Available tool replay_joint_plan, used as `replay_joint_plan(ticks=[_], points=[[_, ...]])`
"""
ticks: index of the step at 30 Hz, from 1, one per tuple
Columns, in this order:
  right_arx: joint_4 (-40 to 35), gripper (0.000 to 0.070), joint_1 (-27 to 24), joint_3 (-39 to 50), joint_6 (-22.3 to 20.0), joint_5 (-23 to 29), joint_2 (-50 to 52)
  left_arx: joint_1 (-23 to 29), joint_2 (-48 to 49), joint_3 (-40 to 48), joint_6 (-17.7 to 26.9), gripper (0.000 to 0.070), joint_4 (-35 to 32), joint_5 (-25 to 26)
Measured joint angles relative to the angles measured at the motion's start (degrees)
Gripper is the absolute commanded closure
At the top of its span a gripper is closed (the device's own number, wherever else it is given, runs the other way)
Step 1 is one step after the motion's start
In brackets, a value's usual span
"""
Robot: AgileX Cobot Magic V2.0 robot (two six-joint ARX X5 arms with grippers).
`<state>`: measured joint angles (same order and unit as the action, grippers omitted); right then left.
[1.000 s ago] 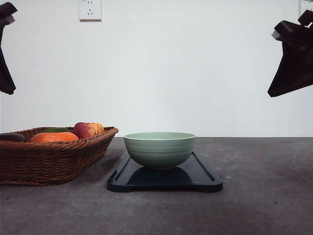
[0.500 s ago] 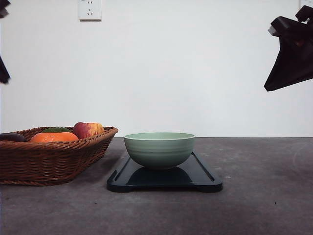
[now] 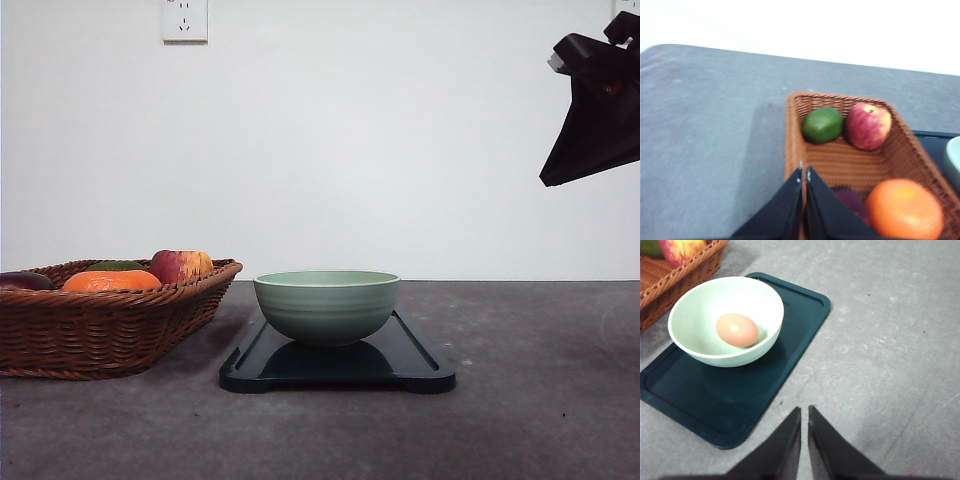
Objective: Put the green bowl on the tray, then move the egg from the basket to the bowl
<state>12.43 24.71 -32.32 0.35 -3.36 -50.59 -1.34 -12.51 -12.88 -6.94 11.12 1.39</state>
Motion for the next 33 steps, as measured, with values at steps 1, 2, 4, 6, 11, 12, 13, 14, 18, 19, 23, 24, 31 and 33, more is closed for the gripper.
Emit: replay_joint_plan(ticks=[1,2,4,6,11,12,13,14,18,19,23,24,31,33], points=[[0.0,0.0684,0.0,0.0,0.0,0.0,0.0,0.3,1.7,1.5,0.0,0.07,0.1,0.0],[0.0,0.0684,0.0,0.0,0.0,0.0,0.0,0.6,3.4,2.9,-0.1,0.07,0.2,0.0],[0.0,0.0684,0.0,0.0,0.0,0.0,0.0,1.0,6.2,5.3,-0.4,0.07,0.3,0.0],[0.0,0.0684,0.0,0.0,0.0,0.0,0.0,1.3,8.2,7.2,-0.9,0.07,0.3,0.0],[0.0,0.0684,0.0,0.0,0.0,0.0,0.0,1.7,11.9,10.5,-1.5,0.07,-0.1,0.0],[0.0,0.0684,0.0,0.0,0.0,0.0,0.0,1.7,12.2,10.8,-1.5,0.07,-0.5,0.0],[0.0,0.0684,0.0,0.0,0.0,0.0,0.0,1.7,12.3,11.0,-1.5,0.07,-0.9,0.0],[0.0,0.0684,0.0,0.0,0.0,0.0,0.0,1.7,12.3,11.0,-1.5,0.07,-1.0,0.0],[-0.1,0.0684,0.0,0.0,0.0,0.0,0.0,1.7,12.3,11.0,-1.5,0.07,-1.4,0.0],[-0.1,0.0684,0.0,0.0,0.0,0.0,0.0,1.7,12.3,11.0,-1.5,0.07,-1.7,0.0],[-0.1,0.0684,0.0,0.0,0.0,0.0,0.0,1.7,12.3,11.0,-1.5,0.07,-2.4,0.0],[-0.1,0.0684,0.0,0.0,0.0,0.0,0.0,1.7,12.3,11.0,-1.5,0.07,-2.3,0.0],[-0.1,0.0684,0.0,0.0,0.0,0.0,0.0,1.7,12.3,11.0,-1.5,0.07,-2.3,0.0],[-0.1,0.0684,0.0,0.0,0.0,0.0,0.0,1.7,12.3,11.0,-1.5,0.07,-2.4,0.0]])
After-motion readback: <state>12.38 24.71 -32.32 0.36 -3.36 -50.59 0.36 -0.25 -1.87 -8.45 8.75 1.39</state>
